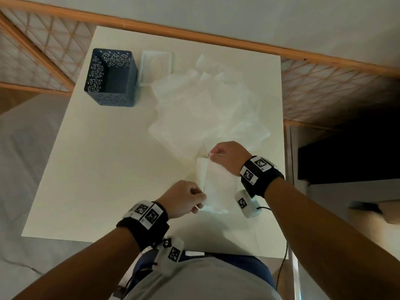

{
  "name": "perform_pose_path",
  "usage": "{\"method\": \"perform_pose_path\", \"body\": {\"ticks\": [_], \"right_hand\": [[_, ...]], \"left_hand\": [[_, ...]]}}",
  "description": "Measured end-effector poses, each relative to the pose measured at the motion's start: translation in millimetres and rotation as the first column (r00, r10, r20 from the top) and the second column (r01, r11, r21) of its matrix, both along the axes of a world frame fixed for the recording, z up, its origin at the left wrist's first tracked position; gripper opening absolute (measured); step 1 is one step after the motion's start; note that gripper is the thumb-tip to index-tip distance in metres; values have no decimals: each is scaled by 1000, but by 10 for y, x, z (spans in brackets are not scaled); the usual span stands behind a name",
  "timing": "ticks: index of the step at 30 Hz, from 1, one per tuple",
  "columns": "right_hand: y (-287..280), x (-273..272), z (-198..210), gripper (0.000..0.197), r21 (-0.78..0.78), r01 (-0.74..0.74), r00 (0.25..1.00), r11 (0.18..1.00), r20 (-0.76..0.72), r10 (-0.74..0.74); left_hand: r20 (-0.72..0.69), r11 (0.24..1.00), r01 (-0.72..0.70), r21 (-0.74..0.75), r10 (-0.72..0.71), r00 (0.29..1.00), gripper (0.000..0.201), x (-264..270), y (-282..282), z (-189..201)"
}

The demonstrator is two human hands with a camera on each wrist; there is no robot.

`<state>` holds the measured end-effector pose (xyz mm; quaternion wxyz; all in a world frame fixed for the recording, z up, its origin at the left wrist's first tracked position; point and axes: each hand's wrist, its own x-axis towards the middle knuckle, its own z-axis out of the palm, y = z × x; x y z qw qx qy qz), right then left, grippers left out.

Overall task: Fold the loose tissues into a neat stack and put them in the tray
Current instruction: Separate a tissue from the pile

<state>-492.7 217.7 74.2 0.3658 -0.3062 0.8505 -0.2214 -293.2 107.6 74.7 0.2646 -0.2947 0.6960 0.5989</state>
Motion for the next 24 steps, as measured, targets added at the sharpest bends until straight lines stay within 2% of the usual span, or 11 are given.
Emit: {"method": "perform_pose_path", "body": {"ticks": [2, 5, 10, 17, 24], "right_hand": [[-34, 14, -73, 15, 43, -76, 997, 996, 5, 76], [-63, 16, -161, 6, 49, -93, 996, 994, 17, 92], [-88, -8, -275, 16, 40, -90, 996, 995, 25, 89], [-124, -51, -363, 13, 69, -121, 992, 990, 40, 118], [-196, -57, -441, 9, 85, -149, 989, 985, 20, 147]], "left_hand": [[30, 1000, 11, 11, -11, 999, 22, 25, 51, -61], [54, 1000, 9, -4, -8, 999, 25, 46, 86, -149], [98, 998, -4, -56, 10, 995, 26, 87, 61, -260], [171, 994, -50, -94, 65, 983, 28, 145, 19, -367], [198, 994, 12, -105, 9, 980, 29, 51, 51, -383]]}}
